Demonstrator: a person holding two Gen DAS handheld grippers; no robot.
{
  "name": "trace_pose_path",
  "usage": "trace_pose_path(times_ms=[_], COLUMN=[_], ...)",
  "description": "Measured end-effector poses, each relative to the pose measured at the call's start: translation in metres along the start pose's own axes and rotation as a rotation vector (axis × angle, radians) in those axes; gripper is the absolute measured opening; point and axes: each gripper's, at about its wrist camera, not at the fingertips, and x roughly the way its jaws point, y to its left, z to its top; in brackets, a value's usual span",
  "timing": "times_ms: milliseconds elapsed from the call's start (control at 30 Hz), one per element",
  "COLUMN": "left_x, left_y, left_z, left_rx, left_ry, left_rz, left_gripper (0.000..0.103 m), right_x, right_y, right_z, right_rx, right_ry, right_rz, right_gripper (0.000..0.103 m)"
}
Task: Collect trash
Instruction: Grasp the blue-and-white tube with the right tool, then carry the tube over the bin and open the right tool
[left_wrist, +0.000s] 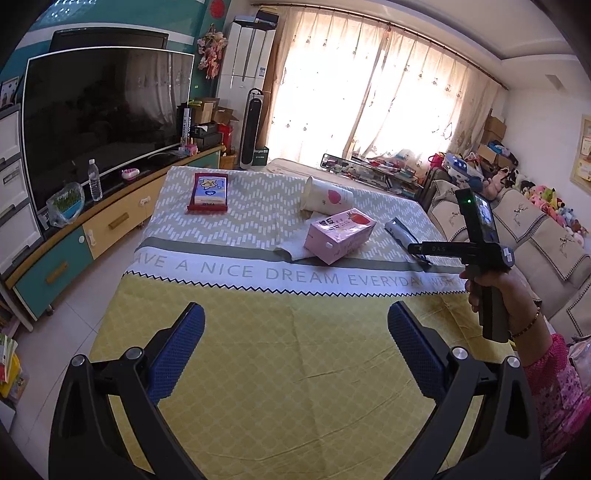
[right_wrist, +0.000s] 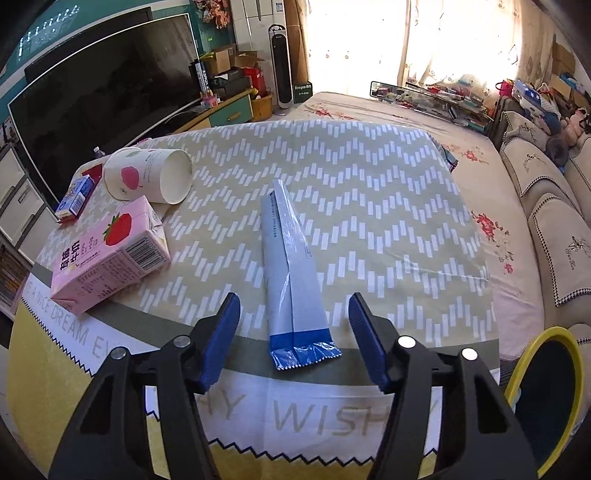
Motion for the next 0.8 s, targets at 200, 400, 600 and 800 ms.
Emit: trace_pose_path(times_ms=[200,400,600,800], left_x=[0.001,0.002,0.002,0.002], left_y=[-0.003,-0.007,-0.010,-0.014], left_z=[-0.002,-0.002,-0.003,-0.004], left_rx=[0.003,0.008,0.018,0.026], left_ry=[0.007,0.013,0.012,0.014], left_rz=[-0.004,-0.010,-0.013,-0.019], left_gripper=[0.098,0.098,0.098,0.098], right_x=[0.007,0.002,-0.022,-0.059], right_y=[0.000,0.000,-0.002,0.001], right_z=[-0.003,-0.011,-0.022,-0.041], right_rx=[0.008,0.016,0.034,0.045], right_ry=[0.016,0.007,-0.032,-0.097], right_rz=[-0.009,-0.009,0.022,0.059], right_gripper=[0.034,0.030,0.029,0.029])
